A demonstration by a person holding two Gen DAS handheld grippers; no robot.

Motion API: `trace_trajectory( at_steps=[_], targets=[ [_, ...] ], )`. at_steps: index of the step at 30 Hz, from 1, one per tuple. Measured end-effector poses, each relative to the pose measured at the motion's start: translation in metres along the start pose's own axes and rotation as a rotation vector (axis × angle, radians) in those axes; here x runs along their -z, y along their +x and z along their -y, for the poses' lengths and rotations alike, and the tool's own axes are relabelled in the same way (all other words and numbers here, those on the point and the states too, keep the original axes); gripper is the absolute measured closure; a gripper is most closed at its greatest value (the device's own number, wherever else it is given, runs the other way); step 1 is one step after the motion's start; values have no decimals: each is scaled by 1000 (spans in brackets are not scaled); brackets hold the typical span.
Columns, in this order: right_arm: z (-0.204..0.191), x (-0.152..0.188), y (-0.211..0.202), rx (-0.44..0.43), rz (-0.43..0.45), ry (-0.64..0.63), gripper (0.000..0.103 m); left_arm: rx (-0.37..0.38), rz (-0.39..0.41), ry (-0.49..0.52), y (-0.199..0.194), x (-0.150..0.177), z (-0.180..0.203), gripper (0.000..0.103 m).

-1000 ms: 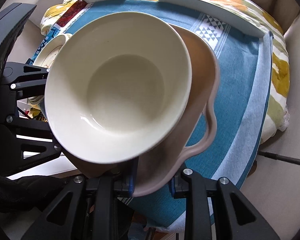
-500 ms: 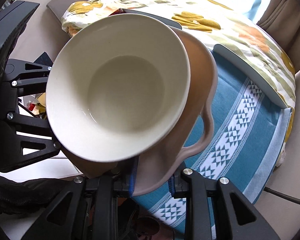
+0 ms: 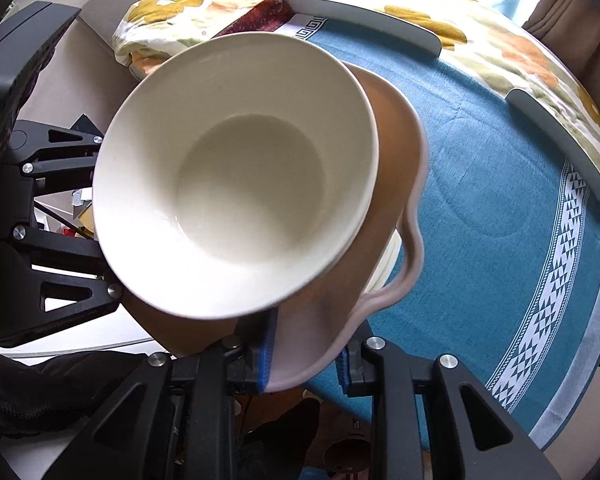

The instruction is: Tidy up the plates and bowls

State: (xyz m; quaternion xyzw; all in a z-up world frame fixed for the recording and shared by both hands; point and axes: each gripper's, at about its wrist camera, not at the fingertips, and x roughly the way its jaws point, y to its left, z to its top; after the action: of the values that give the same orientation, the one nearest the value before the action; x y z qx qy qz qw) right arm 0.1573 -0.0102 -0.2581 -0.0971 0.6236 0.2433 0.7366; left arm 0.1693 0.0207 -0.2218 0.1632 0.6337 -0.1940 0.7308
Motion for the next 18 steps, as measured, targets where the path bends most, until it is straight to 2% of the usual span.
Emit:
trace_trajectory(
  at_steps=[8, 18],
  targets=[
    [-2, -2, 17, 23, 0, 71, 80, 44, 9, 9, 16, 3, -15, 78],
    [-5, 11, 16, 51, 34, 135, 80, 52, 38, -11, 23, 7, -15, 78]
  ],
)
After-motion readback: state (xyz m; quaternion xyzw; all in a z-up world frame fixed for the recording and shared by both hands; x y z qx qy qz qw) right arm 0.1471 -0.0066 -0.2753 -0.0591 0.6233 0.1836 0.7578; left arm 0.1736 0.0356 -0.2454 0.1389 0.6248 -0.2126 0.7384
